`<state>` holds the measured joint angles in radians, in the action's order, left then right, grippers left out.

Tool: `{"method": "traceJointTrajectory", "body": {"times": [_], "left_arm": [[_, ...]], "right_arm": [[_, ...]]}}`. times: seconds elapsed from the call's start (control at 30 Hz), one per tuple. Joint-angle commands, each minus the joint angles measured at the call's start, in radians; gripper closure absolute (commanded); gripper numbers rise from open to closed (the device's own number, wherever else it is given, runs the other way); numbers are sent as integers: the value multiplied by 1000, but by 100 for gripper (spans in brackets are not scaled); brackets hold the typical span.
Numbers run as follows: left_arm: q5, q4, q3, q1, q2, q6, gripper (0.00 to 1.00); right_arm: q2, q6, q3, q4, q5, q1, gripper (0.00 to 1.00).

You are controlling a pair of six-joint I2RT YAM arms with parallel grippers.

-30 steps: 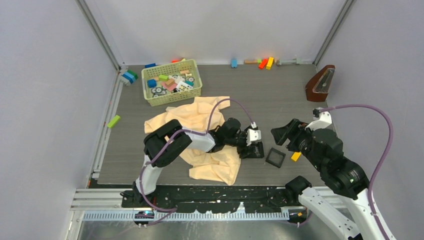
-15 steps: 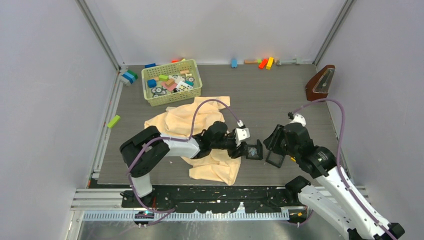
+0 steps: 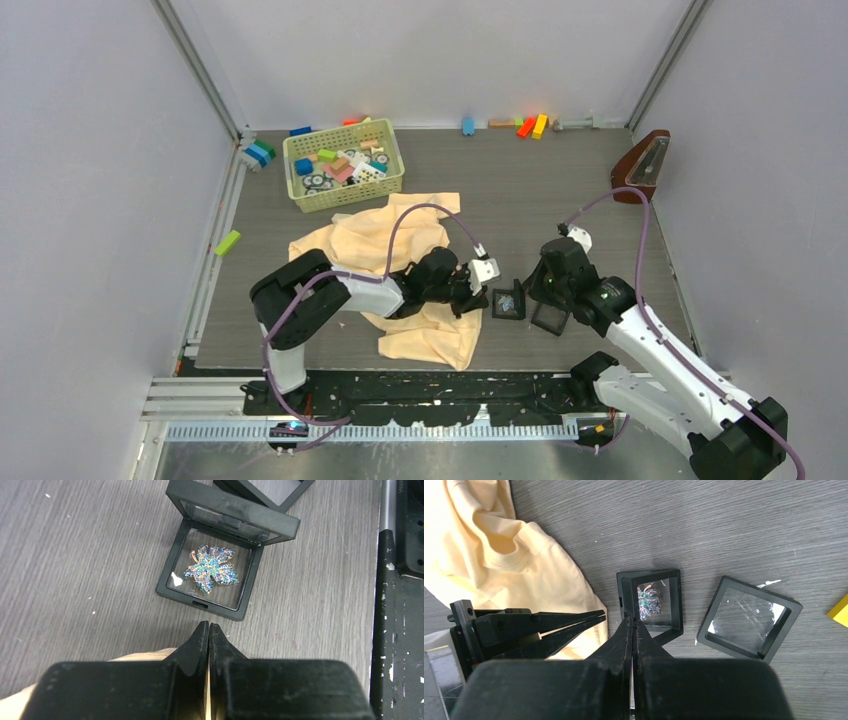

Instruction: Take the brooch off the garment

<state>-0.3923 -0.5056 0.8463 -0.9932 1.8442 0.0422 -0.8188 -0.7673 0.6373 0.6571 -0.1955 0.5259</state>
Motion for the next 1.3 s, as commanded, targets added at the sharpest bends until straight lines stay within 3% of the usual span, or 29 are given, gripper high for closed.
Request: {"method": "traceJointTrajectory", "body": {"times": [0.0, 0.53, 0.77, 0.8, 0.83, 0.9, 0.93, 1.03, 1.17, 1.27], "left_arm": [[-6, -29, 44, -4, 45, -32, 100], [8, -231, 47, -2, 183, -123, 100], [70, -232, -22, 29, 66, -140, 100], [74, -215, -34, 37, 24, -148, 98], [86, -196, -49, 43, -28, -157, 88], [147, -144, -82, 49, -138, -168, 55], [203, -99, -91, 50, -194, -175, 42], [328, 83, -91, 83, -341, -162, 2], [440, 293, -116, 230, -532, -178, 0], [459, 348, -184, 393, -673, -173, 0]], "right_arm": [[-36, -20, -17, -92, -32, -3, 100], [-198, -53, -112, -315, 113, -1, 99], [-98, 17, -65, -275, -32, -3, 100], [-77, 28, -58, -282, -77, -3, 100], [-69, 53, -55, -290, -97, -3, 99], [-56, 109, -46, -335, -162, -3, 77], [-50, 128, -51, -392, -191, -2, 71], [-45, 230, -75, -532, -292, -3, 37], [-95, 311, -86, -714, -510, -18, 4], [-188, 354, -69, -782, -556, -83, 0]]}}
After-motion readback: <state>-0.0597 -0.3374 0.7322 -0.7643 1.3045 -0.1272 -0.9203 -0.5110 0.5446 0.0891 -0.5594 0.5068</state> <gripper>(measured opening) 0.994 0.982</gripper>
